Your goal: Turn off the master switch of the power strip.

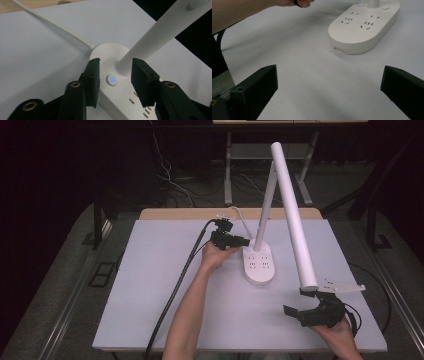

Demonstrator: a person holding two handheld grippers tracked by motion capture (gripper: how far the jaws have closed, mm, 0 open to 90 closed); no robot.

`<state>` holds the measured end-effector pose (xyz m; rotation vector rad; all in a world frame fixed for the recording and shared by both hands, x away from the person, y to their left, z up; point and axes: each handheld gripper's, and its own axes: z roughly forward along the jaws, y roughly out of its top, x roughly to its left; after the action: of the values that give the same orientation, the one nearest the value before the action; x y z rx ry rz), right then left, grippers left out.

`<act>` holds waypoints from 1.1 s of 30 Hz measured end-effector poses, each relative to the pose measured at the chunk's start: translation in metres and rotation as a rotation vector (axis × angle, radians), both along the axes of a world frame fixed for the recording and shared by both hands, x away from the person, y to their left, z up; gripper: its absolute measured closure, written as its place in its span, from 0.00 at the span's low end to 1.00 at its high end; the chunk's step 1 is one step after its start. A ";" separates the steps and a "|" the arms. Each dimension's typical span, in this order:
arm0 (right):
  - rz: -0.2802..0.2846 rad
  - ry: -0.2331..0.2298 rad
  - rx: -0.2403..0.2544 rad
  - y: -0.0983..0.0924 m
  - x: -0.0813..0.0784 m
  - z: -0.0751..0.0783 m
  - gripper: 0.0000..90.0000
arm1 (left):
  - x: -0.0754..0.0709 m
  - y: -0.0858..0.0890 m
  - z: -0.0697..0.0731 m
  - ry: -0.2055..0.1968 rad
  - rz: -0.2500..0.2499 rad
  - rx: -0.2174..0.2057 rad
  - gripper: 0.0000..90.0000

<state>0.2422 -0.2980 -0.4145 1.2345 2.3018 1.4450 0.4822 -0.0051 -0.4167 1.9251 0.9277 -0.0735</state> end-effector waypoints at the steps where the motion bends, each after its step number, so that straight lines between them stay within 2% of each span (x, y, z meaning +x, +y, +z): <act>1: 0.000 0.000 0.000 0.000 0.000 0.000 0.01 | -0.001 -0.001 -0.001 0.012 0.003 -0.012 0.71; 4: 0.004 0.002 0.001 0.000 0.000 0.000 0.01 | 0.000 -0.003 -0.003 0.008 -0.012 -0.007 0.77; 9: 0.008 -0.003 0.000 0.000 0.001 0.000 0.01 | 0.000 -0.005 -0.006 0.009 -0.003 -0.005 0.91; 14: 0.009 -0.003 0.001 0.000 0.001 0.000 0.01 | 0.001 -0.007 -0.009 0.010 -0.003 0.002 0.99; 17: 0.010 -0.003 0.000 0.001 0.001 0.000 0.01 | 0.001 -0.008 -0.012 0.010 -0.014 0.021 0.99; 22: 0.012 -0.002 -0.002 0.000 0.001 0.000 0.01 | 0.001 -0.012 -0.016 0.011 -0.017 0.028 0.99; 27: 0.012 -0.003 -0.001 0.000 0.001 0.000 0.01 | 0.000 -0.015 -0.019 0.012 -0.006 0.041 0.99; 33: 0.012 -0.003 -0.002 0.001 0.001 0.000 0.01 | -0.002 -0.020 -0.018 -0.024 -0.009 0.076 1.00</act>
<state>0.2429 -0.2973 -0.4146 1.2197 2.3121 1.4476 0.4802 -0.0251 -0.4344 1.9961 0.9176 -0.0210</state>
